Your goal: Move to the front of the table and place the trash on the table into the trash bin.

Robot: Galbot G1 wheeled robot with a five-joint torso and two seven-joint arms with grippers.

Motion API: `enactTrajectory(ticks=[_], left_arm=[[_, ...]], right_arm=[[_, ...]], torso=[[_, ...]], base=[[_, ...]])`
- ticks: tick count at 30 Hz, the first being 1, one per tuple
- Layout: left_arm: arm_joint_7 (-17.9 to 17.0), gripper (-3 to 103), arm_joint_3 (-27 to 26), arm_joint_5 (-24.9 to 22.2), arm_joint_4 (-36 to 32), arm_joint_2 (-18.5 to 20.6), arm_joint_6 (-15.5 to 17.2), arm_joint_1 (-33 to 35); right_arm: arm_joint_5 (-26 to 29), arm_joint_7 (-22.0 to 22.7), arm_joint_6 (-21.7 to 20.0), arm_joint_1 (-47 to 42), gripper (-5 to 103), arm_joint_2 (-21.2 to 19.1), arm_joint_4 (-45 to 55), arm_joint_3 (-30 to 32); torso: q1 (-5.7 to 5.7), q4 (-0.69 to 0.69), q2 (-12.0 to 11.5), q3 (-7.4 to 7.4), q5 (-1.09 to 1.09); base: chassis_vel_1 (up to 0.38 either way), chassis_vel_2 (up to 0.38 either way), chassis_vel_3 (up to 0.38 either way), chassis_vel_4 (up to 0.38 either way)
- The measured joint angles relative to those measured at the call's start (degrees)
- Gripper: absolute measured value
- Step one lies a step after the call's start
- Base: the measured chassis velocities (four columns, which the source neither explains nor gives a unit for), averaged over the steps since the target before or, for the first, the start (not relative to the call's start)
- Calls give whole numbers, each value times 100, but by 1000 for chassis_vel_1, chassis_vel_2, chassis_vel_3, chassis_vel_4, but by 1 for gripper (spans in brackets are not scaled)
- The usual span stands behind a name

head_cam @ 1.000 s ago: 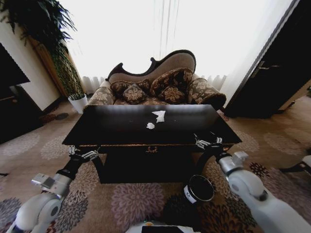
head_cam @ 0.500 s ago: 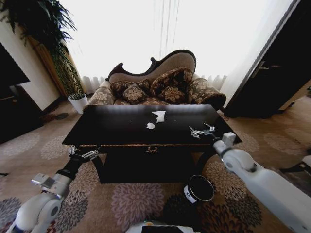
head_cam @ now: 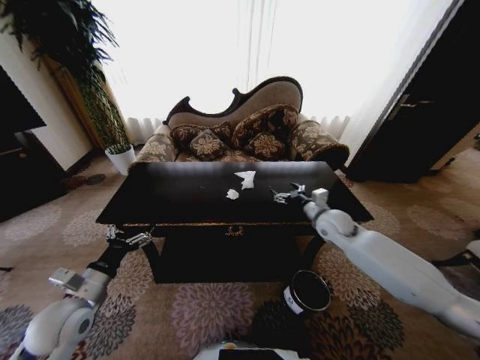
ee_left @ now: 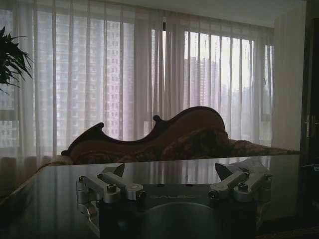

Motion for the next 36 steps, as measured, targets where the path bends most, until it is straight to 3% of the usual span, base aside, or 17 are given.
enactTrajectory(ticks=[9,17,36], left_arm=[[0,100,0,0,0,0,0,0],[0,100,0,0,0,0,0,0],[0,100,0,0,0,0,0,0]], right_arm=[[-10,0,-26,1398,100,664,-905,-1189],[-118,28,-10,1914,100,1214,-1516,-1815],[-376,-83,101,1965,100,1591,-2112,-2020]], torso=[[0,1,0,0,-2],[0,1,1,0,-2],[-1,0,1,-1,-2]], base=[[0,0,0,0],[0,0,0,0],[0,0,0,0]])
